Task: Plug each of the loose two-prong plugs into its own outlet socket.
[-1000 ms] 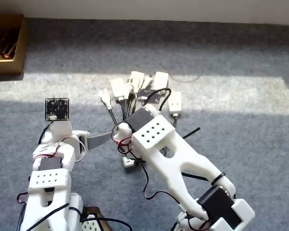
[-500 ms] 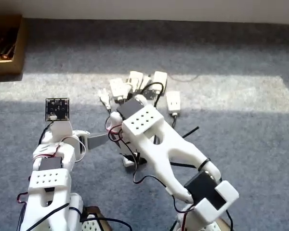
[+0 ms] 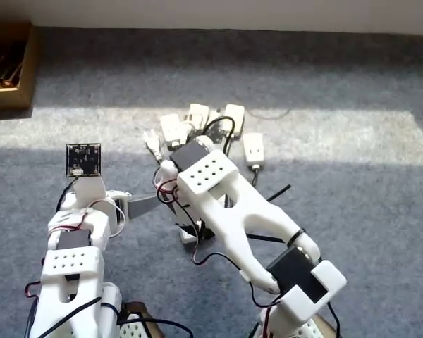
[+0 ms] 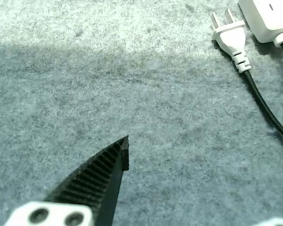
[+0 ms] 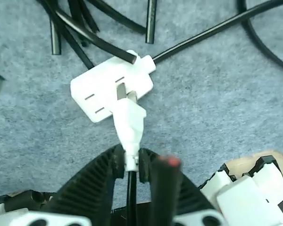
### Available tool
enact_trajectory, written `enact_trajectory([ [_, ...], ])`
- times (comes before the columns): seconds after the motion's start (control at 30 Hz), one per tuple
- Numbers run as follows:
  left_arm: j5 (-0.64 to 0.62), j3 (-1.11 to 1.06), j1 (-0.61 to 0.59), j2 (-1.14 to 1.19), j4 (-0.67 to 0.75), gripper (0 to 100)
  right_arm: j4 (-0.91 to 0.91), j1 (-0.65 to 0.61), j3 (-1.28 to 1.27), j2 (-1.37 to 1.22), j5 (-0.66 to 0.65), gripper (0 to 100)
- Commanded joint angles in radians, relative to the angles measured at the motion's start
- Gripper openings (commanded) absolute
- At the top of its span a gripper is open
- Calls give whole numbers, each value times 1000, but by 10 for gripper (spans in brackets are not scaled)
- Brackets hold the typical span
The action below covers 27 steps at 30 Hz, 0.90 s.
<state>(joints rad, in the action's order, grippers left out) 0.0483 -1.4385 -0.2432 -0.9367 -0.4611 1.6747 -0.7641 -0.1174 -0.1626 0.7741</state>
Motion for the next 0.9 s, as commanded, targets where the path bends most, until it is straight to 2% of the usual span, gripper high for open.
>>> enact_trajectory([
  [0.0, -6, 4, 15, -8, 20, 559, 2, 33, 31, 2, -9, 5],
  [0.53, -6, 4, 15, -8, 20, 559, 71, 38, 73, 105, -11, 5],
  [0.73, -6, 4, 15, -8, 20, 559, 68, 36, 56, 99, -58, 5],
  [0.87, -6, 4, 15, -8, 20, 559, 70, -18, 58, 108, -55, 5],
])
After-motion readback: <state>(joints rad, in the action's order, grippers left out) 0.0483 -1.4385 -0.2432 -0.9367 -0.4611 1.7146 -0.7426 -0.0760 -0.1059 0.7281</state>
